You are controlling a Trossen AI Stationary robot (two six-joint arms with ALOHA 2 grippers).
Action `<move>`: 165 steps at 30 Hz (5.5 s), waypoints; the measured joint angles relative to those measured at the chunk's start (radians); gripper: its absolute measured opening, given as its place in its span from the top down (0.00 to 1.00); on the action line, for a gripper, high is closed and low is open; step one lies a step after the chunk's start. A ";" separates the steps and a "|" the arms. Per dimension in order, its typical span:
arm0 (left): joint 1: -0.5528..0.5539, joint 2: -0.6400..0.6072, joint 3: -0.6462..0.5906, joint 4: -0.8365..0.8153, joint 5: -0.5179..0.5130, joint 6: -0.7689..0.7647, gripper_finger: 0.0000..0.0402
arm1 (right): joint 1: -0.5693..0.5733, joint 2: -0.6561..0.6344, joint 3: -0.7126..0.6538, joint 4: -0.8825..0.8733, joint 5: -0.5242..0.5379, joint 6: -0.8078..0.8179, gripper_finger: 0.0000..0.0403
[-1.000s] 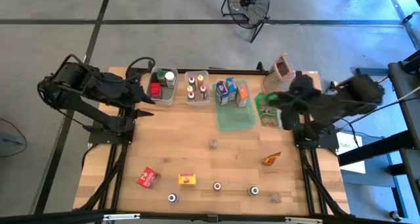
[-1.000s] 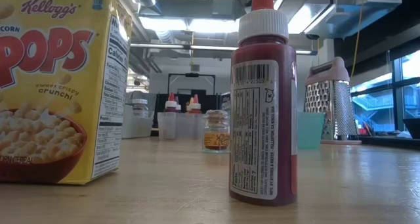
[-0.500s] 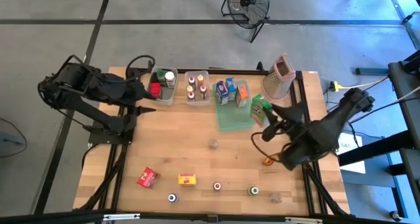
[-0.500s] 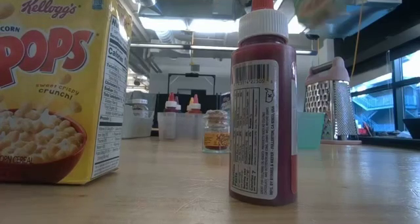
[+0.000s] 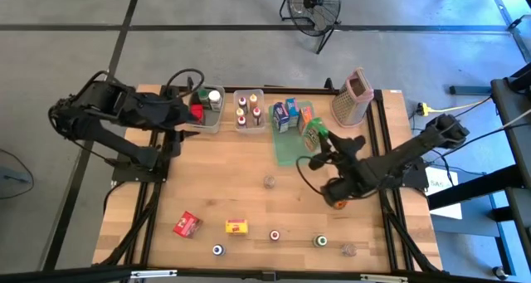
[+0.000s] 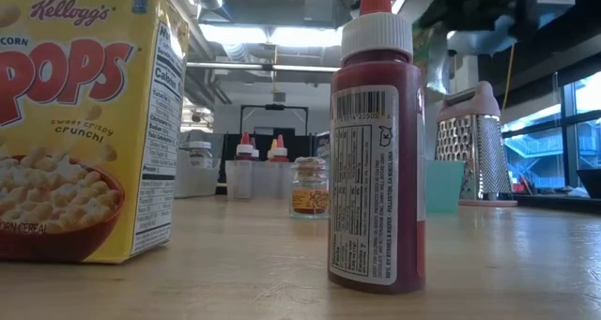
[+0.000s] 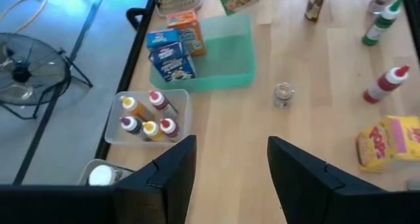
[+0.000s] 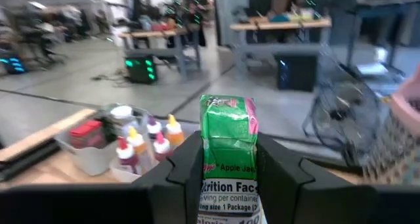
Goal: Pick & Place Kitchen Items
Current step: Put the green cereal box into the blue bin, then put the green food coloring bottle into the transparent bin
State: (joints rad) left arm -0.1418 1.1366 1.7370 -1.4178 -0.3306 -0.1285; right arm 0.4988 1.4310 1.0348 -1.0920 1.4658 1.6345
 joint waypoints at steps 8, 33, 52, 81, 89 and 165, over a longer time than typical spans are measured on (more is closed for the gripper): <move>0.071 -0.003 0.000 0.000 0.011 0.001 0.55 | -0.121 0.135 0.000 0.083 -0.126 0.004 0.71; 0.179 -0.003 0.000 0.000 0.101 0.018 0.55 | -0.321 0.321 -0.001 0.124 -0.188 0.075 0.71; 0.179 -0.002 0.000 0.000 0.137 0.013 0.55 | -0.350 0.321 0.000 0.256 -0.230 -0.143 0.71; 0.179 -0.002 0.000 -0.001 0.176 0.037 0.55 | -0.338 0.320 0.060 0.247 -0.237 -0.229 0.49; 0.179 -0.002 0.000 -0.001 0.176 0.036 0.55 | -0.338 0.320 0.270 0.113 -0.352 -0.524 0.49; 0.131 0.016 -0.178 0.315 0.298 -0.091 0.55 | 0.123 0.242 0.699 -0.454 -1.609 -1.232 0.56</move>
State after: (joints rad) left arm -0.0111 1.1530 1.5593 -1.1029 -0.0324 -0.2197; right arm 0.6221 1.6730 1.7340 -1.5462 -0.1434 0.4024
